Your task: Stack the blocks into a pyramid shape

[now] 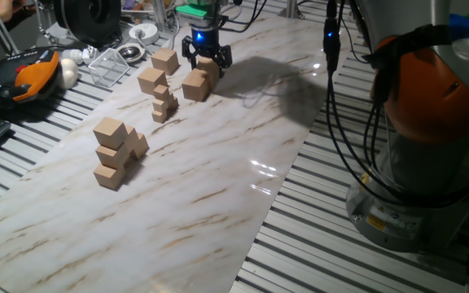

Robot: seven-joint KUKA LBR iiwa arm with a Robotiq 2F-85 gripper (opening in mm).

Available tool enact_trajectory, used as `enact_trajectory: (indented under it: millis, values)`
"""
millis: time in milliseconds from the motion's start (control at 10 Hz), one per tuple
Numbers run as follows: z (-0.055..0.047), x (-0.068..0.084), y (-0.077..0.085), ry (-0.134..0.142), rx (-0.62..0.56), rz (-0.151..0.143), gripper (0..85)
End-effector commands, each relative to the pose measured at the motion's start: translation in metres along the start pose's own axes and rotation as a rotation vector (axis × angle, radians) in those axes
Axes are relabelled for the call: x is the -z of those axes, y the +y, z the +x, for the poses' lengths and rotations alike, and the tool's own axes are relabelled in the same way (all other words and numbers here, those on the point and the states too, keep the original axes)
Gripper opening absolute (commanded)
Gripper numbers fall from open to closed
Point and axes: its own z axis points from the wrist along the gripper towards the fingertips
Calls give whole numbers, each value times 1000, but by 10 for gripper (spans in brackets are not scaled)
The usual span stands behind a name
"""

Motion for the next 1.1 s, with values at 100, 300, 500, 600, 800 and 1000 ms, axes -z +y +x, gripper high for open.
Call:
enact_trajectory:
  millis: [100, 300, 500, 600, 800, 1000]
  values:
    - [0, 1, -2, -3, 0, 0, 850]
    - [0, 1, -4, -3, 0, 0, 850]
    - [1, 1, -6, -3, 1, 0, 850]
    - [0, 0, -7, -1, 1, 0, 850]
    - [0, 0, -10, 0, 0, 0, 850]
    - [1, 1, -13, 2, -4, 0, 850]
